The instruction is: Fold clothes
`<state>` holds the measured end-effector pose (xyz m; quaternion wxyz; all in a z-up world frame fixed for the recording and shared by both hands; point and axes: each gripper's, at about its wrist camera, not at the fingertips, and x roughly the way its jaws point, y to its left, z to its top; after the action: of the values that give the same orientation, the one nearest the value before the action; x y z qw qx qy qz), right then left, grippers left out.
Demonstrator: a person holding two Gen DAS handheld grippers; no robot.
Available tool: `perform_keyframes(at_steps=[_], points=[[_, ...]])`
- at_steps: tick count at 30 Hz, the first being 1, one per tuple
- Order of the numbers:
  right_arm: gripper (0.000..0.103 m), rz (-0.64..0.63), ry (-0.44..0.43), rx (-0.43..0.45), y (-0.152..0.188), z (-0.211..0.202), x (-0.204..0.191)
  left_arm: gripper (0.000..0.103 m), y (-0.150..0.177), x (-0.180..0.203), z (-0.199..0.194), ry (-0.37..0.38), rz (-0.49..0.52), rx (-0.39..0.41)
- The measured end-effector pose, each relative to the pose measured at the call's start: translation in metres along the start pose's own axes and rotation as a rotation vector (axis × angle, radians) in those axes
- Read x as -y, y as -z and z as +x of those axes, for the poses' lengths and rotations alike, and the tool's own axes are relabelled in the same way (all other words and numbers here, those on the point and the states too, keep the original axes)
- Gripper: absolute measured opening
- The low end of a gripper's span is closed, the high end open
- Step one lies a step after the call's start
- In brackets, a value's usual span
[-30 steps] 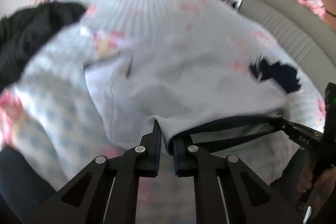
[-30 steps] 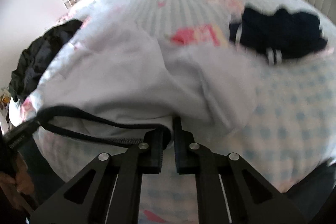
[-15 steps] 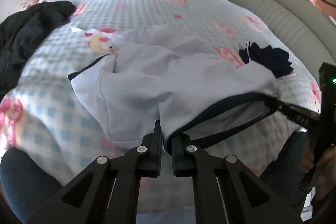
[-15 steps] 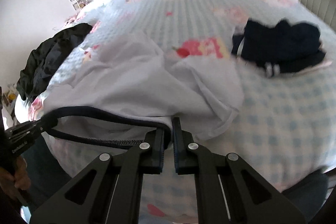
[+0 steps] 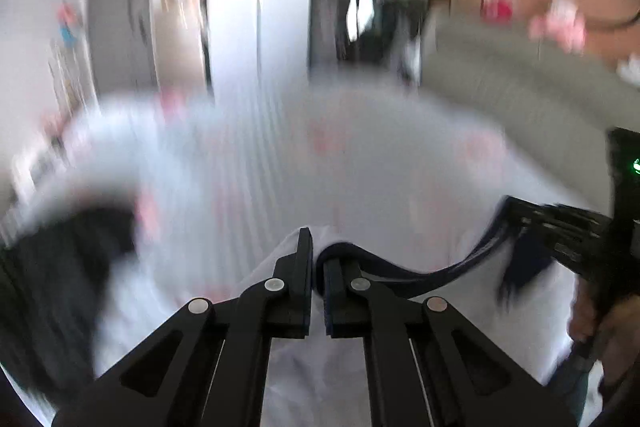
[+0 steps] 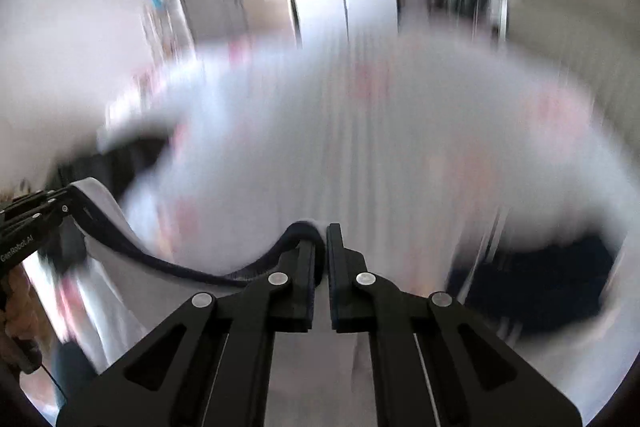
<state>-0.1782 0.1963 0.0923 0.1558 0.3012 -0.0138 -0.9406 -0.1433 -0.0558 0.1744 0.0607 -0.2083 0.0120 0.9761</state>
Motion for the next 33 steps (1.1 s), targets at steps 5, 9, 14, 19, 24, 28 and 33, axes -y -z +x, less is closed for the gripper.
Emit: perform_keyframes(at_steps=[5,9,14,19,24,28,33], points=[[0.003,0.002,-0.007,-0.008,0.032,-0.017,-0.006,0.005,-0.040,0.001,-0.074,0.023,0.028,0.155],[0.004,0.004,-0.012,-0.015,0.058,-0.031,-0.010,0.005,0.039,0.007,-0.061,0.045,0.016,-0.010],[0.004,0.016,-0.018,-0.045,0.096,-0.043,-0.014,0.008,0.226,-0.001,0.033,0.075,-0.117,-0.540],[0.004,0.117,-0.025,-0.296,0.194,-0.004,-0.002,0.019,0.340,-0.020,0.050,0.127,-0.320,-0.768],[0.005,0.171,-0.018,-0.461,0.261,0.017,0.009,0.034,0.342,-0.051,0.016,0.167,-0.452,-0.648],[0.005,0.206,-0.028,-0.410,0.248,0.007,0.016,0.034,0.346,-0.081,0.012,0.179,-0.587,-0.603],[0.017,0.326,0.001,-0.385,0.232,0.027,0.039,0.034,0.355,-0.099,0.032,0.112,-0.748,-0.574]])
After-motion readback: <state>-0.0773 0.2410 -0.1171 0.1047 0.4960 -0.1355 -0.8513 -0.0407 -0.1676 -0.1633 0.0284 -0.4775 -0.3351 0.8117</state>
